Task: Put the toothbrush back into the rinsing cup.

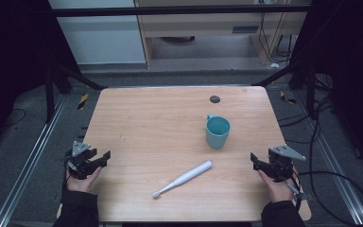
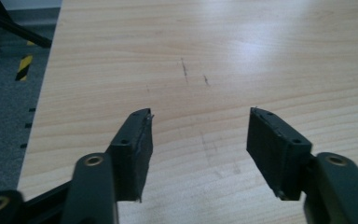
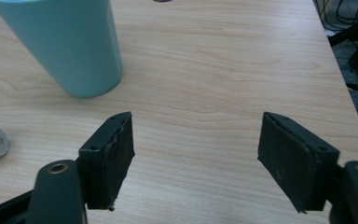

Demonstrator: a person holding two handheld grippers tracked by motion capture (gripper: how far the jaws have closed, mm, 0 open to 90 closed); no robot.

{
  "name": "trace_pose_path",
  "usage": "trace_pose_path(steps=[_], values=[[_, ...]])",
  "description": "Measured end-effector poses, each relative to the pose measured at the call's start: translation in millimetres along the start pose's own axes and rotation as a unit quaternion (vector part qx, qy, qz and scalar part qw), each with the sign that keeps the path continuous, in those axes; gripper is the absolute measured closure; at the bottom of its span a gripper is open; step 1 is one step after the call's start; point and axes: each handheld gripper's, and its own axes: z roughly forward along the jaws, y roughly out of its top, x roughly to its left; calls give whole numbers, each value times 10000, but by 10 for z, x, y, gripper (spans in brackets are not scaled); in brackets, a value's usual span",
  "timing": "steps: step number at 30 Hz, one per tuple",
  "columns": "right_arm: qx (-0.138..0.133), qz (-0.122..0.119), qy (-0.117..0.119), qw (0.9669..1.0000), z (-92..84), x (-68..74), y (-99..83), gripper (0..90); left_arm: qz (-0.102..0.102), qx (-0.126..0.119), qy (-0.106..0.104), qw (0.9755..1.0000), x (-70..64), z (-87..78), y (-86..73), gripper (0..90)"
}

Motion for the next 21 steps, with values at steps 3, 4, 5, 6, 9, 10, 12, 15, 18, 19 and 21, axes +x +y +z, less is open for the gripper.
trace_pose_path(steps=[3,4,5,6,9,10,12,15,18,19,21], values=[[42,-5,89,10000,-10,24,5,307,78,-35,58,9999,-21,14,-18,424],[49,-41,119,9999,-13,37,6,323,59,-49,22,10000,-26,12,-19,439],[53,-76,123,9999,-17,60,7,335,48,-77,20,10000,-31,8,-20,447],[62,-98,135,9998,-22,82,9,353,45,-99,14,9999,-33,2,-20,445],[18,-187,244,9995,-51,182,32,405,62,-138,-17,9999,-40,7,-21,428],[15,-224,278,9994,-54,213,43,419,77,-122,-50,9999,-41,16,-23,428],[12,-303,321,9990,-53,273,64,433,94,-103,-139,9998,-50,38,-32,426],[39,-344,430,9985,-45,331,73,448,132,-75,-147,9998,-58,53,-37,424],[96,-488,577,9971,-18,442,89,485,128,-92,-143,9998,-58,59,-35,416],[96,-488,577,9971,-18,442,89,485,128,-92,-143,9998,-58,59,-35,415],[111,-519,672,9963,-8,500,109,504,100,-29,-157,9998,-47,70,-40,415]])
